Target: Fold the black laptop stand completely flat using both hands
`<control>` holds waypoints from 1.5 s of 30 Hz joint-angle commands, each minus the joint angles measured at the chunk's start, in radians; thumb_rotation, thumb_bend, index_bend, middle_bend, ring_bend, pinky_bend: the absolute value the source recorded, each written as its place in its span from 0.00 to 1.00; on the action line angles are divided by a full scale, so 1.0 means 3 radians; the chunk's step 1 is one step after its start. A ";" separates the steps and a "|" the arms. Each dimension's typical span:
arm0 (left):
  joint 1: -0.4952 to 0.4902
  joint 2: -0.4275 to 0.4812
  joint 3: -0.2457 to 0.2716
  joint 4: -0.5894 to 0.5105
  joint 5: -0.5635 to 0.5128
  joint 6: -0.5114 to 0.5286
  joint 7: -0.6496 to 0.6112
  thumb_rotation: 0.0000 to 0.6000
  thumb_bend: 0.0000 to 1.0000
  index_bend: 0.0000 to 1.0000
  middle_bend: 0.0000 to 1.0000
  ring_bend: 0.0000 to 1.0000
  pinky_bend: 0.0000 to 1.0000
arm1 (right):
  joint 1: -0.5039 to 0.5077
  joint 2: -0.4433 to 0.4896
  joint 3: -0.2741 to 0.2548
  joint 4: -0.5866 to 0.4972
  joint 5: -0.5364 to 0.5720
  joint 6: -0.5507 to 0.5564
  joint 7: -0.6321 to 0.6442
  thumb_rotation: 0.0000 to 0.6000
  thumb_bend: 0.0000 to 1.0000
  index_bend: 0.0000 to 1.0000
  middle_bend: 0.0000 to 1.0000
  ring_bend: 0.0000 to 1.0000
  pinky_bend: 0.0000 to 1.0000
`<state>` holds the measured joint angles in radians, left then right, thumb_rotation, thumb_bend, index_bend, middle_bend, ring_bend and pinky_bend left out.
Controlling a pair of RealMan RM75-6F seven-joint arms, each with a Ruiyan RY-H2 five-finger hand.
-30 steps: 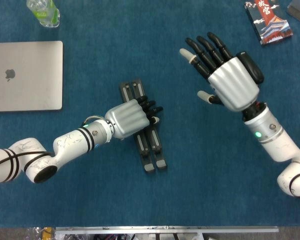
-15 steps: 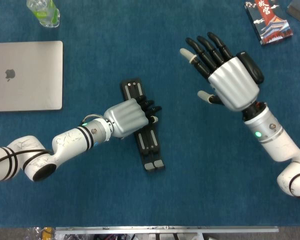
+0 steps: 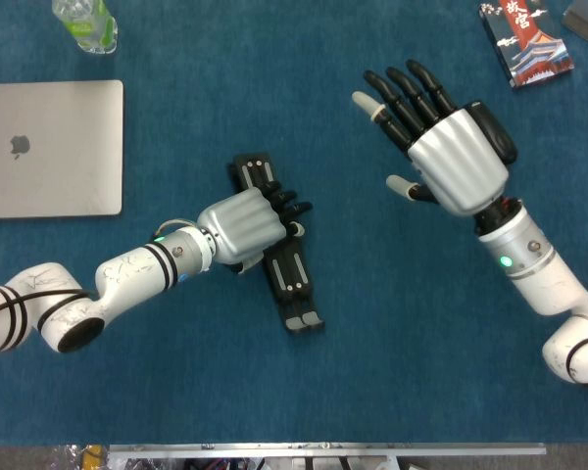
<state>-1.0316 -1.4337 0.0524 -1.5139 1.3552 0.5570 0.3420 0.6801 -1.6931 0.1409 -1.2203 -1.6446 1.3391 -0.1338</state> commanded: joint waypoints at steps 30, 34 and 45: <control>0.1033 0.0548 -0.0339 -0.0463 -0.0528 0.1698 -0.0178 0.88 0.48 0.02 0.00 0.00 0.05 | -0.0578 0.0895 -0.0033 -0.0755 0.0702 -0.0114 -0.0210 1.00 0.00 0.00 0.00 0.00 0.03; 0.1256 0.0638 -0.0291 -0.0614 -0.0676 0.1975 0.0053 0.88 0.45 0.03 0.00 0.00 0.05 | -0.0721 0.1027 -0.0053 -0.0884 0.0778 -0.0023 -0.0274 1.00 0.00 0.00 0.00 0.00 0.03; 0.1845 0.0717 -0.0216 -0.0796 -0.0716 0.2650 0.0121 0.95 0.44 0.05 0.00 0.00 0.05 | -0.1124 0.1145 -0.0133 -0.0977 0.0922 0.0283 -0.0304 1.00 0.00 0.00 0.00 0.00 0.03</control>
<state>-0.5236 -1.2302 -0.0218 -1.7354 1.1406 1.3052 0.3768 0.3514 -1.3543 0.1061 -1.5108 -1.3741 1.4186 -0.2258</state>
